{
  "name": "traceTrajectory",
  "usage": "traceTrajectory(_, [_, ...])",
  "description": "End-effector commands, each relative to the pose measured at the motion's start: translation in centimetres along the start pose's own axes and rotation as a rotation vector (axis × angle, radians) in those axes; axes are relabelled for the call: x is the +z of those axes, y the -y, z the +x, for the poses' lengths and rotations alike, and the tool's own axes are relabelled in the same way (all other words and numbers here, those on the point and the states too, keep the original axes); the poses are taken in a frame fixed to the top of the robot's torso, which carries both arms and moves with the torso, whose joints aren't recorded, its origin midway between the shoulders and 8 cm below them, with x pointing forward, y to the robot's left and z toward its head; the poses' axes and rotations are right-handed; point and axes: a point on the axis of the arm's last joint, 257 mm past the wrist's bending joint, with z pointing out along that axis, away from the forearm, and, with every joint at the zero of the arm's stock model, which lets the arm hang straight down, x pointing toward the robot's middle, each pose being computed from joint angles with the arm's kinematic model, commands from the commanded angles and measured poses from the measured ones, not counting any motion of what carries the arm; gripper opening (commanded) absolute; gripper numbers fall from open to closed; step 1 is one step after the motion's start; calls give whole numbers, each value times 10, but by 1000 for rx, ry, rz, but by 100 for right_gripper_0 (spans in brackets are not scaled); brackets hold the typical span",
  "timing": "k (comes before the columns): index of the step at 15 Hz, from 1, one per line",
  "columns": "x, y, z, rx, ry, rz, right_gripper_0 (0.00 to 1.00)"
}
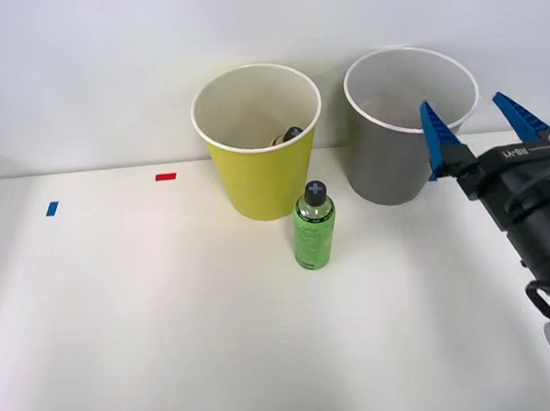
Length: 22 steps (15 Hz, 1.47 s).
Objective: Put cans in the gray bin, plastic bottles in the light green bin
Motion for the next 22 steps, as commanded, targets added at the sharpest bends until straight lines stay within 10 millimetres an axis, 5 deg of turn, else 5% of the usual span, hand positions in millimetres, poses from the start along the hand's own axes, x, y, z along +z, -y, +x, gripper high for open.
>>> traceTrajectory(1, [-42, 13, 25, 34, -63, 46, 100])
traceTrajectory(4, [-78, 22, 62, 96, -141, 118, 100])
traceTrajectory(7, [-102, 10, 93, 176, -203, 152, 100])
traceTrajectory(15, [-140, -9, 162, 189, -174, 141, 100])
traceTrajectory(22, [-155, -44, 185, -182, -234, -20, 100])
